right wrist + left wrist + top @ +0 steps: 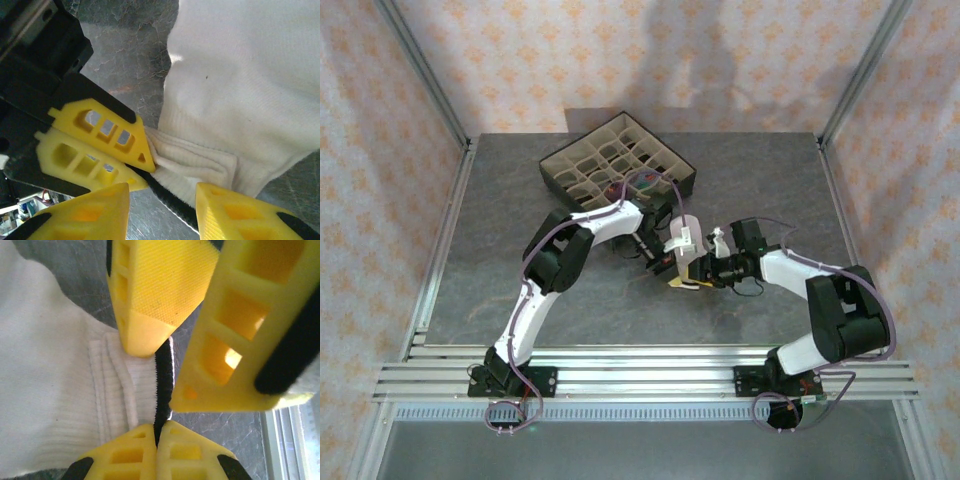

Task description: Roll the socks

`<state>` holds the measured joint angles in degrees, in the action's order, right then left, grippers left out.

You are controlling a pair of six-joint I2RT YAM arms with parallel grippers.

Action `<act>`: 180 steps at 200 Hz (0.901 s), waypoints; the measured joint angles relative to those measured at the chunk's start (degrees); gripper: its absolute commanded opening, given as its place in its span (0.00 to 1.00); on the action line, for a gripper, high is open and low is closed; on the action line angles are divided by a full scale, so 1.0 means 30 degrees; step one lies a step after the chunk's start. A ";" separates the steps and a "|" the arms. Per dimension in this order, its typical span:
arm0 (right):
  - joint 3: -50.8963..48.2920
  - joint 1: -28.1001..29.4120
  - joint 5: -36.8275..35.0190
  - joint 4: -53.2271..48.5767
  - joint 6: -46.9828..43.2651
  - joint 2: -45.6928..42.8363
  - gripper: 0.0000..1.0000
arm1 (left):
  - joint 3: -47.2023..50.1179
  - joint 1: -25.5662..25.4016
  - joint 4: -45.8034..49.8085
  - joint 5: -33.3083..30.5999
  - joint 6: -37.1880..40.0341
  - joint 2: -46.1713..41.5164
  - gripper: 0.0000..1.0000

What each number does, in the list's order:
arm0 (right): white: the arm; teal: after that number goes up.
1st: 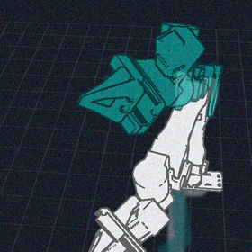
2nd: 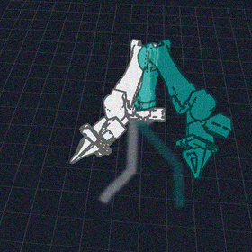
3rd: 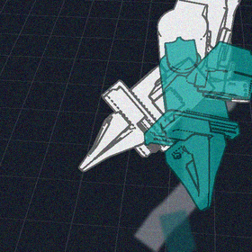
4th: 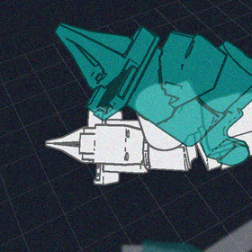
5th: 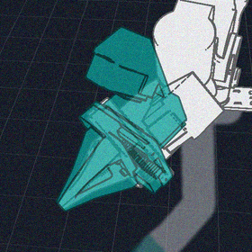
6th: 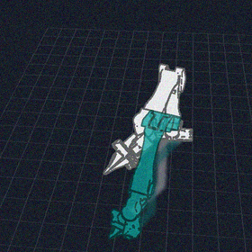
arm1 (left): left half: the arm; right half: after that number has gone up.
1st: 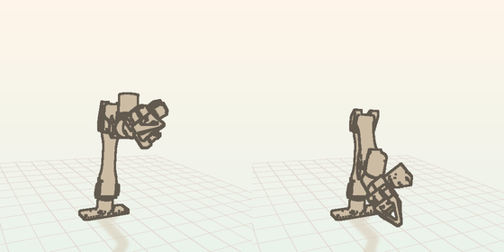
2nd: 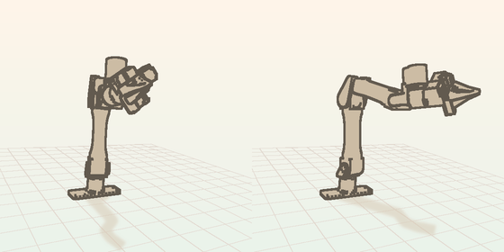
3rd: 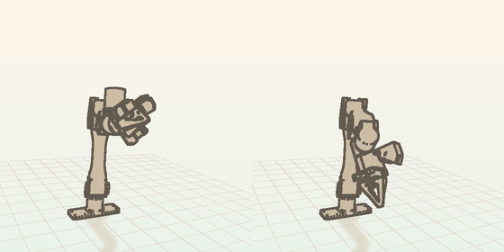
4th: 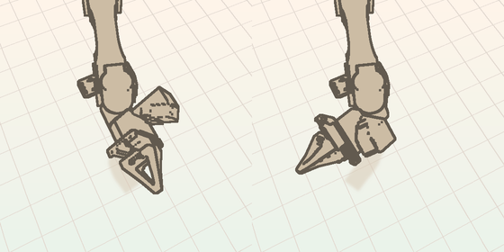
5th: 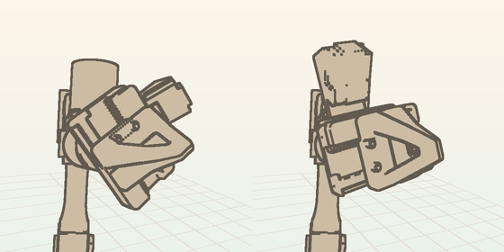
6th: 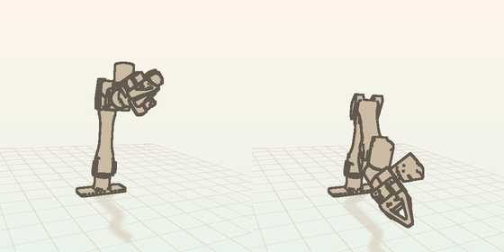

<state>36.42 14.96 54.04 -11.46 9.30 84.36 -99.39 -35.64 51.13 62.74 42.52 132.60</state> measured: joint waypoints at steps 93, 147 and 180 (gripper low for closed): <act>0.1996 0.0685 -0.0539 -0.1173 -0.1341 0.0291 0.47 | -0.0291 0.0313 0.0080 0.0947 -0.0772 0.0525 0.00; 0.2084 0.0976 -0.0998 -0.1100 -0.1413 0.1654 0.49 | -0.0627 0.0678 0.0656 0.1326 -0.1202 0.0969 0.00; 0.2273 0.1355 -0.1705 -0.1399 -0.1501 0.1443 0.50 | -0.0823 0.0845 0.1180 0.1654 -0.1202 0.1188 0.00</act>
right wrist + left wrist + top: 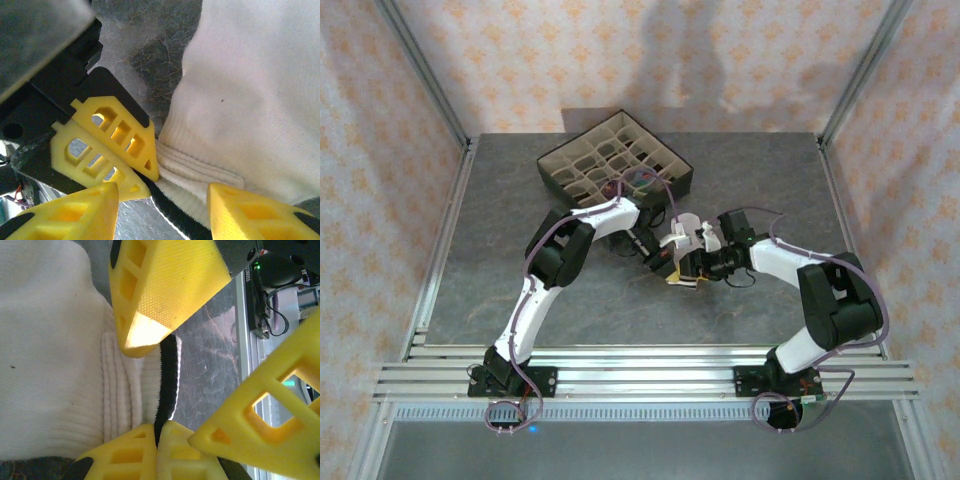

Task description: Roll the socks

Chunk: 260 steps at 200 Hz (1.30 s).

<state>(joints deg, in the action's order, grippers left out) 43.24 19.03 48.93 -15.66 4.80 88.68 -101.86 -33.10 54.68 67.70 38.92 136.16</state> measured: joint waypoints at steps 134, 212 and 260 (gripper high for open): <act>0.1005 0.6652 -1.0834 -0.4932 -0.8444 -0.3679 0.51 | -0.2331 0.0270 0.2382 0.0794 0.0226 0.1545 0.00; 0.0197 0.6652 -1.3318 -0.2317 -1.0171 -0.2069 0.52 | -0.2790 0.0430 0.3162 0.0809 -0.0772 0.1909 0.00; 0.0160 0.6652 -1.3158 -0.1756 -1.0877 -0.0852 0.51 | -0.2973 0.0568 0.3577 0.0823 -0.0852 0.1953 0.00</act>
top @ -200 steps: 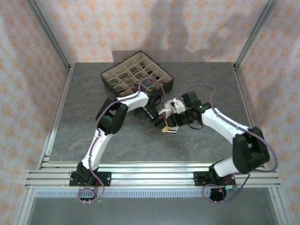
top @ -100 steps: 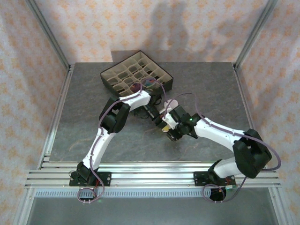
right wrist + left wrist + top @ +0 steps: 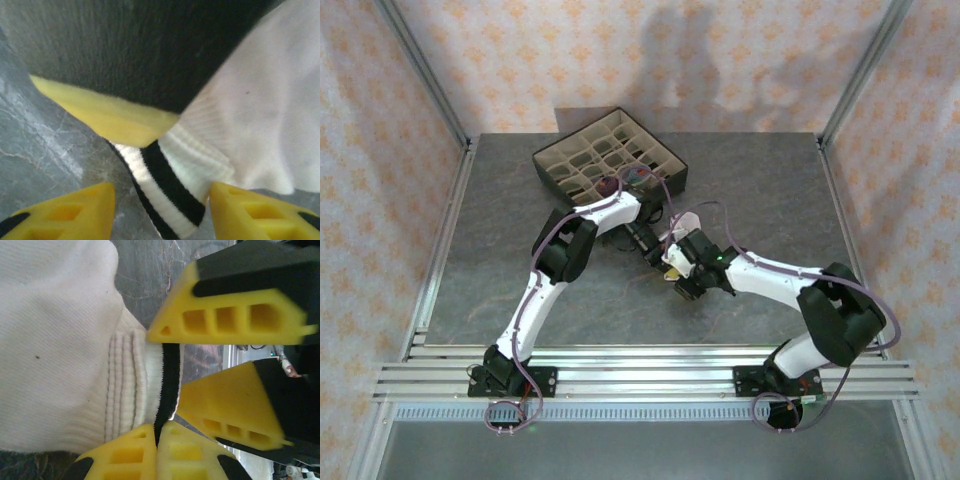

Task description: Roll the socks

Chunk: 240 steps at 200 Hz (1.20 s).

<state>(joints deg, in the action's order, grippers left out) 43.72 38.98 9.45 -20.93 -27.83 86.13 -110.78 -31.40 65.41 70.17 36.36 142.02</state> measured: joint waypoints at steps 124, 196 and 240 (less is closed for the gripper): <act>0.1749 0.0036 0.3111 -0.3089 0.1107 0.0488 0.00 | 0.7337 0.0146 -0.6688 -0.1260 -0.1698 -0.4954 0.20; 0.4488 -0.0707 0.5304 -0.6346 0.1763 0.3031 0.00 | 1.7209 0.0517 -2.0378 -0.4656 -0.5056 -1.1876 0.40; 0.4794 -0.1690 0.6484 -0.7366 0.1741 0.3592 0.00 | 2.2032 0.0291 -2.8924 -0.5646 -0.5967 -1.3457 0.47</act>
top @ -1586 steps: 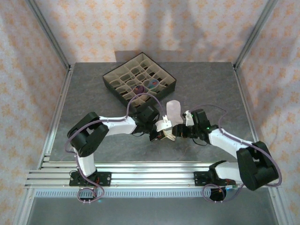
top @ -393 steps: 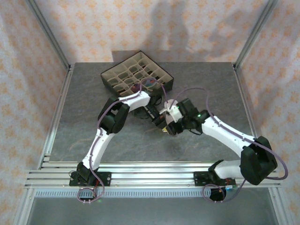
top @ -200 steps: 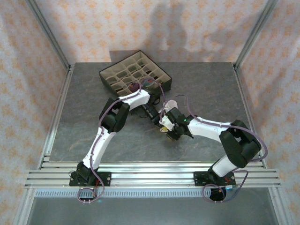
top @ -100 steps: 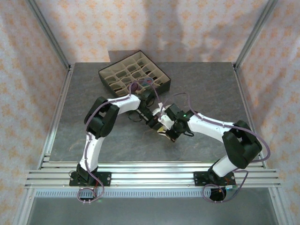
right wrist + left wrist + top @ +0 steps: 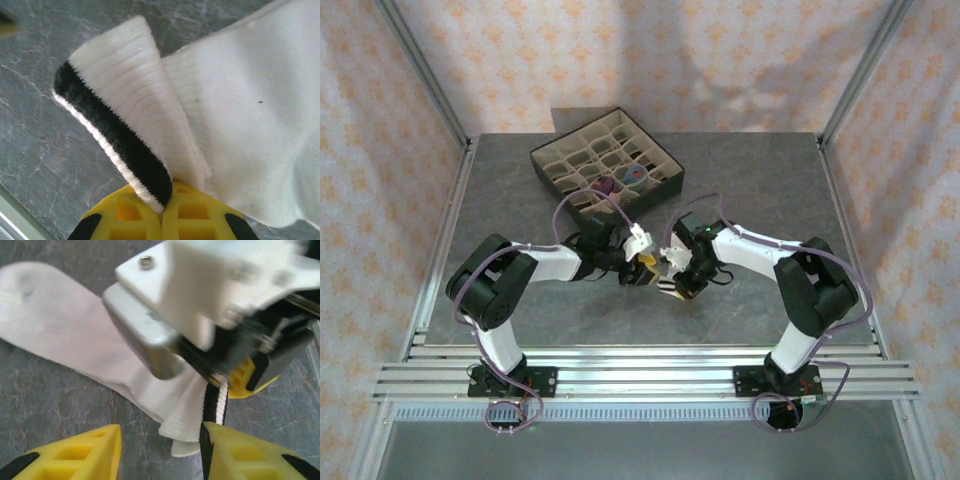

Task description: Roll the socks

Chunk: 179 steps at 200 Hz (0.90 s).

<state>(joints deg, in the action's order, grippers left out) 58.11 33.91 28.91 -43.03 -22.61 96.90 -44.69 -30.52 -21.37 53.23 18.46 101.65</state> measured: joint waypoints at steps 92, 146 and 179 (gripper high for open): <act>0.1785 -0.1756 0.2106 -0.2084 0.0903 0.2346 0.00 | 0.0102 -0.1887 -0.2688 -0.1086 0.0882 0.0896 0.43; 0.1778 -0.1792 0.2324 -0.2011 0.1603 0.2251 0.29 | -0.2033 -0.1894 -0.0954 -0.1566 0.0590 0.3140 0.11; 0.0845 -0.1945 0.1027 -0.0466 0.4240 0.0350 0.42 | -0.3016 -0.1923 0.0299 -0.2098 -0.0080 0.3504 0.08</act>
<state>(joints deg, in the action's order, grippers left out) 60.64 28.08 31.99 -44.42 -9.89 97.95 -53.74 -36.29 -20.47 46.94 18.22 112.16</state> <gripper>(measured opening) 0.397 0.085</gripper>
